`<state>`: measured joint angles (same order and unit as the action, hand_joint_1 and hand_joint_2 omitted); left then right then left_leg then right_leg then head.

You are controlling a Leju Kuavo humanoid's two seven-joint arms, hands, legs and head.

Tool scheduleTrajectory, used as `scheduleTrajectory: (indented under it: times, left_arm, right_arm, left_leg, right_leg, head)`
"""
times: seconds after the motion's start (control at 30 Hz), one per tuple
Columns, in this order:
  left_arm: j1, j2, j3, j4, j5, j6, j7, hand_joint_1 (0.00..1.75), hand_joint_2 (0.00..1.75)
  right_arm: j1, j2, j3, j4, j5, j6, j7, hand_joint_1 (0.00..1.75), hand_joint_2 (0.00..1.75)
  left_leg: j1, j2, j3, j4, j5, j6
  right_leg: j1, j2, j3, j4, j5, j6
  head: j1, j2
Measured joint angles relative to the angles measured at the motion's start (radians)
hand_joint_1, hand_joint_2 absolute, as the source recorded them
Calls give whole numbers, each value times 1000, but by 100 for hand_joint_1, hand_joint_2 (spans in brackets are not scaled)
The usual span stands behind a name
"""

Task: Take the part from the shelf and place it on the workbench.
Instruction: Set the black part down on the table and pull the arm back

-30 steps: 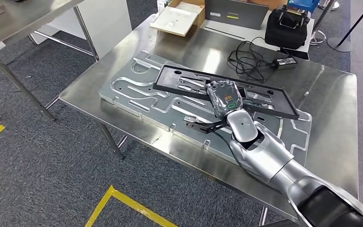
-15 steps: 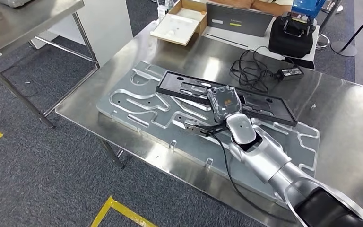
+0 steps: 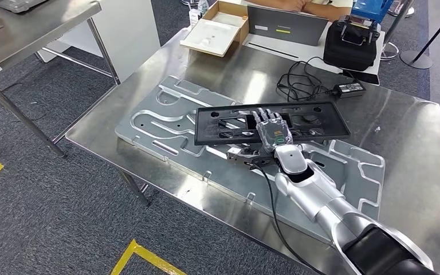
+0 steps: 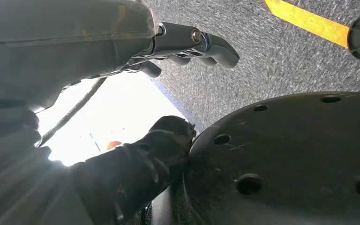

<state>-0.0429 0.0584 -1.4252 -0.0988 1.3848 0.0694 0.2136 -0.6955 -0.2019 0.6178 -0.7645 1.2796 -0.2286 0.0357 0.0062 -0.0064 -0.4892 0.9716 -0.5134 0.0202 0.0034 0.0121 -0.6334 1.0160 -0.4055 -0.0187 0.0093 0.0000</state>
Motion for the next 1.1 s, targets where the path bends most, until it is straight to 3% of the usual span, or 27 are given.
scheduleTrajectory:
  times: [0.3,0.63,1.1]
  left_arm:
    - [0,-1,1,0,1,0,-3,0,0]
    - [-5,-10,9,0,4,4,-5,0,0]
    - [-9,-12,9,0,5,8,11,0,0]
  right_arm:
    - [-1,25,0,-35,-32,11,-21,0,0]
    - [-26,69,64,-463,-172,133,-6,0,0]
    - [-59,99,214,-702,-236,105,-20,0,0]
  left_leg:
    - [-1,-1,0,4,1,0]
    - [-2,0,-1,5,0,0]
    - [-3,0,-1,6,0,0]
  right_leg:
    - [-1,-1,3,1,1,1]
    - [-3,0,2,0,1,2]
    - [-3,0,2,1,1,2]
  head:
    - [0,0]
    - [0,0]
    - [0,0]
